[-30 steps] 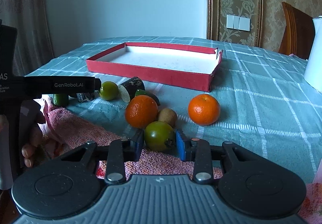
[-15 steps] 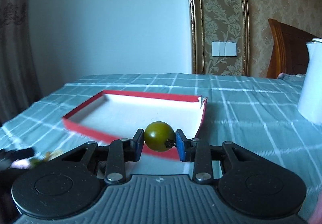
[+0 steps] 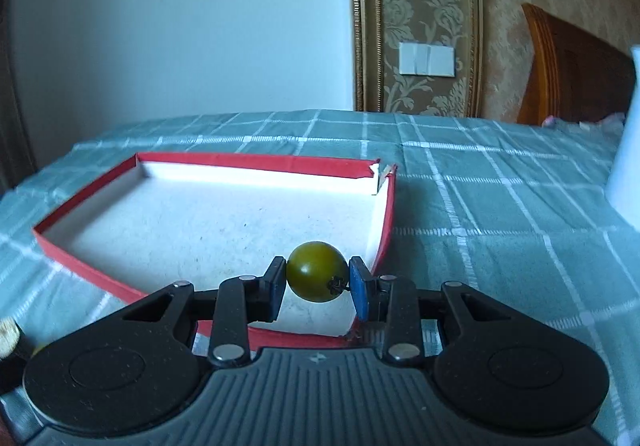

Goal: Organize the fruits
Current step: 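Grasp the green tomato with the right gripper and carry it over the tray, then release the green tomato into the red tray with the right gripper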

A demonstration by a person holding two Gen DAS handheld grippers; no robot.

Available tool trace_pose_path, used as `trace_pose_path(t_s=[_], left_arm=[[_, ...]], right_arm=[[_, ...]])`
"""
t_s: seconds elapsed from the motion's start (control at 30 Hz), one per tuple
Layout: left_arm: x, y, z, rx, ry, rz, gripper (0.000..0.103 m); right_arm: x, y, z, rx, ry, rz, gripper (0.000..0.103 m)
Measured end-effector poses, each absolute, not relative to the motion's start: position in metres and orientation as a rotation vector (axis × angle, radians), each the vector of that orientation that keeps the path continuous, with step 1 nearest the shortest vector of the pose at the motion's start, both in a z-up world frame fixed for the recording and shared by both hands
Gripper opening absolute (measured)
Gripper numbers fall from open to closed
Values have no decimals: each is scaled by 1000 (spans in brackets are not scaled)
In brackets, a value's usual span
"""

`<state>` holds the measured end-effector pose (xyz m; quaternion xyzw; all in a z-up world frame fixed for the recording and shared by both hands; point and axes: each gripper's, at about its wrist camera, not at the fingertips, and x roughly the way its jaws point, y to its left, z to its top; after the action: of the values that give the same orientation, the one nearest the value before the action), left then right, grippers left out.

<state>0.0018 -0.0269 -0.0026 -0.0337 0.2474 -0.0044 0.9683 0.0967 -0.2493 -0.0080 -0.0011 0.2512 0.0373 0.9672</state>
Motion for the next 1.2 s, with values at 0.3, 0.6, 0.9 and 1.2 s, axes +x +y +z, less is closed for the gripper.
trace_pose_path(t_s=[0.3, 0.6, 0.9, 1.2], left_arm=[[3, -24, -3, -84, 508, -2, 103], [3, -23, -2, -92, 510, -2, 103], [1, -21, -2, -99, 513, 6, 103], [3, -21, -2, -106, 523, 22, 103]], right_arm=[[95, -246, -11, -17, 501, 90, 40], [55, -265, 12, 101, 401, 73, 58], [-15, -317, -2, 236, 370, -120, 75], [12, -331, -22, 259, 609, -262, 99]])
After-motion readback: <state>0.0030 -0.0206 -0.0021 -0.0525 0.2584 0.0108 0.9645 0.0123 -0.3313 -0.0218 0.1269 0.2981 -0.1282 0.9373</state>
